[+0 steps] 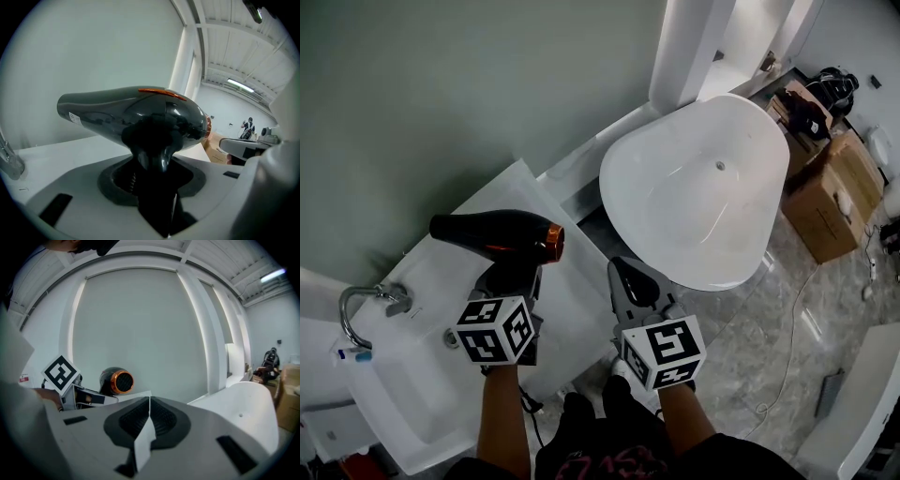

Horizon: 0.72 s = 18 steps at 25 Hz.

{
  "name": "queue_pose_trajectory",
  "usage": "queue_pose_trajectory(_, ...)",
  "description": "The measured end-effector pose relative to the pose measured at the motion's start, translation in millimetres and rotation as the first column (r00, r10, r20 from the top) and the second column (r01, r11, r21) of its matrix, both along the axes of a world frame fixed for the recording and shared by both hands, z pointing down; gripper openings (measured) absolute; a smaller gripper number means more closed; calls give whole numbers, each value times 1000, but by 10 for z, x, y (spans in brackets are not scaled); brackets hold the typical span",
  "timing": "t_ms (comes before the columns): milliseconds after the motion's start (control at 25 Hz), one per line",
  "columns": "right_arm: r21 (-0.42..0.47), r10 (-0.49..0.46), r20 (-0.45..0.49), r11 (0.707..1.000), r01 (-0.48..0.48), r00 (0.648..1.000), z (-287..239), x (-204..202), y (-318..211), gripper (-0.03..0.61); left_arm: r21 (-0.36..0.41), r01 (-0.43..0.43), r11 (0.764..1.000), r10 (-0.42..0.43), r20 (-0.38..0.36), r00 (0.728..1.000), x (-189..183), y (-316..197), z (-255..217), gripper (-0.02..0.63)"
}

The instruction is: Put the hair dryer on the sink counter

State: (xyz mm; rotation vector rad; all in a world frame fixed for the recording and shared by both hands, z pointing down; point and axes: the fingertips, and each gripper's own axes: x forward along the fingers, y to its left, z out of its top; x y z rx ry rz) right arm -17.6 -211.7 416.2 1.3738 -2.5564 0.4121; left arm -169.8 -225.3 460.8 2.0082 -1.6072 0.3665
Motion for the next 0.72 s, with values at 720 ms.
queue_pose_trajectory(720,-101,8,-36,995,-12,999,667,41,-32,21,-197,-88,976,82,-37,996,146,91,1096,169)
